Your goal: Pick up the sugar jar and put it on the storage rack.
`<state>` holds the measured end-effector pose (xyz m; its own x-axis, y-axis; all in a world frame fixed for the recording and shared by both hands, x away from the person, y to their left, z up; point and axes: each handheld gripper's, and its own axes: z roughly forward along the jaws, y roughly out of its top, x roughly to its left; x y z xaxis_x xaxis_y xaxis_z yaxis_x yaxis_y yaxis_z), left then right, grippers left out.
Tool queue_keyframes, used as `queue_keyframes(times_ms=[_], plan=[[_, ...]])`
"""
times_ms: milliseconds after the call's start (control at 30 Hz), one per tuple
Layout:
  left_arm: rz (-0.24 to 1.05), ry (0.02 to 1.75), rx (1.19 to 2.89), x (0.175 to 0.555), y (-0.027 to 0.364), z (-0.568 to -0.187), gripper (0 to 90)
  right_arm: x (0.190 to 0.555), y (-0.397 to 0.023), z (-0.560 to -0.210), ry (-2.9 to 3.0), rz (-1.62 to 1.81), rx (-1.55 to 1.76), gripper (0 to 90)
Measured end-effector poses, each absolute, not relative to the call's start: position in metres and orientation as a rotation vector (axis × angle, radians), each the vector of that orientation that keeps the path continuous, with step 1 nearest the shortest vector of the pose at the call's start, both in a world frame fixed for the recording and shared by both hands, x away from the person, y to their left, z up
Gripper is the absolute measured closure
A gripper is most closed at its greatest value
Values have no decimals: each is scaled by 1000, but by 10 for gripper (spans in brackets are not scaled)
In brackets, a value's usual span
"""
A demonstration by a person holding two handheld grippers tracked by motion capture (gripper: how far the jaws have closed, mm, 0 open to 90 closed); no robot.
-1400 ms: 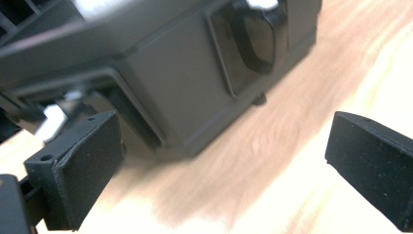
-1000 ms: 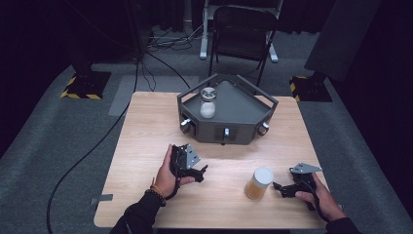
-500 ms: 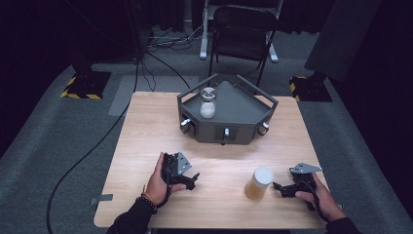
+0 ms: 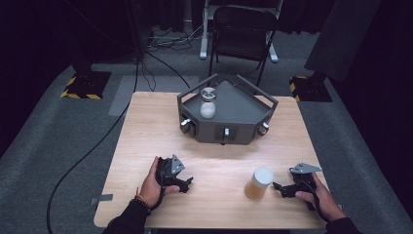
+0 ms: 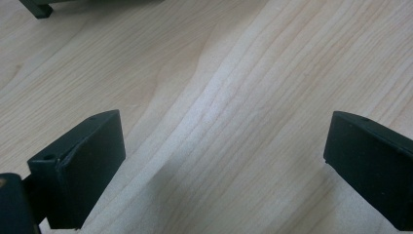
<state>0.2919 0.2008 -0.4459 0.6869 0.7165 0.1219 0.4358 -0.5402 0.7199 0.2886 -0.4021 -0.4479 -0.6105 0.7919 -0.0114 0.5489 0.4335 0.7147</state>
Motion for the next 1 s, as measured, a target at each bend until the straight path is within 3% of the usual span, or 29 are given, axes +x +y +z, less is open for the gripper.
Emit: queue_keyframes(times_ms=[1000], plan=[[397,1005,2204,310,230,-447,2,289,-402,-448,2348,980,1144,0]])
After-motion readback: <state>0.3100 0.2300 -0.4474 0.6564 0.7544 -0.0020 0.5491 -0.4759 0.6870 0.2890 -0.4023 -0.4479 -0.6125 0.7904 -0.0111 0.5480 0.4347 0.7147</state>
